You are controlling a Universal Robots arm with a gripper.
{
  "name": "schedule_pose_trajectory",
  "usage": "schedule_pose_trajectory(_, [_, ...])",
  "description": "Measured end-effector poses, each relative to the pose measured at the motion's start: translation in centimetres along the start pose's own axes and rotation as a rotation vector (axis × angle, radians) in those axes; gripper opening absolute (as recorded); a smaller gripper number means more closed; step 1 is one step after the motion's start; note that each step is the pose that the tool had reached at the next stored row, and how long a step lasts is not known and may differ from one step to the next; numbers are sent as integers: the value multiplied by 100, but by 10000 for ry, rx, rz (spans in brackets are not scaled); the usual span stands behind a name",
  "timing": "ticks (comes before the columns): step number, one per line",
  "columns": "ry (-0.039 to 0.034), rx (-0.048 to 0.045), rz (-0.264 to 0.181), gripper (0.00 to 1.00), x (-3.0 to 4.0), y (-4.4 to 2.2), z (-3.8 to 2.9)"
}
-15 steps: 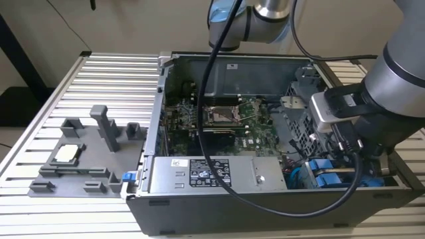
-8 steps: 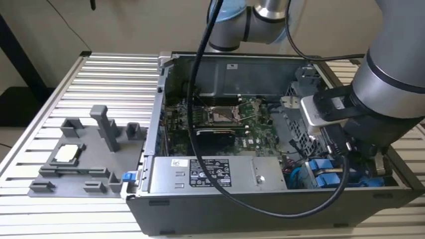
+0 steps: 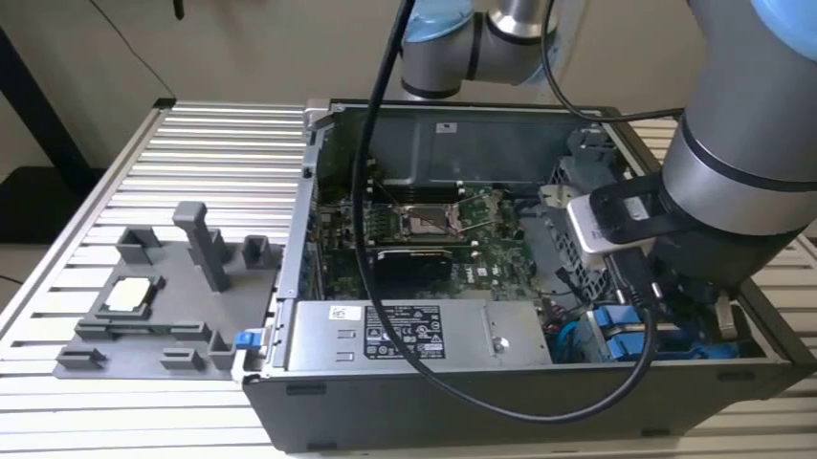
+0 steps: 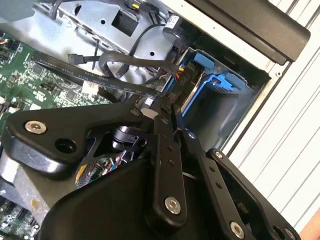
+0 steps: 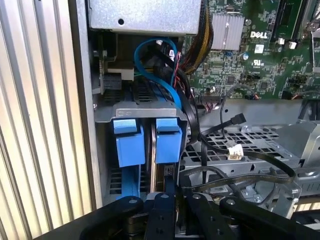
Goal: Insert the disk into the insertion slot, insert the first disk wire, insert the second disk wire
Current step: 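Insert the second disk wire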
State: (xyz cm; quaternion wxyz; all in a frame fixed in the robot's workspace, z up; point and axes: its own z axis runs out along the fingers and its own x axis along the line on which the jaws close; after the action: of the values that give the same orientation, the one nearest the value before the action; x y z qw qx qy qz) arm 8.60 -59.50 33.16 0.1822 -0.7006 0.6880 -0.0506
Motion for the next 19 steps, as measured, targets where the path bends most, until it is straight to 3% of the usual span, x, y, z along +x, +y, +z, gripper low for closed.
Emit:
schedule_pose_trajectory(10, [142, 17, -51, 16, 16, 32, 79])
schedule_pose_trajectory(19, [137, 17, -50, 16, 18, 35, 87])
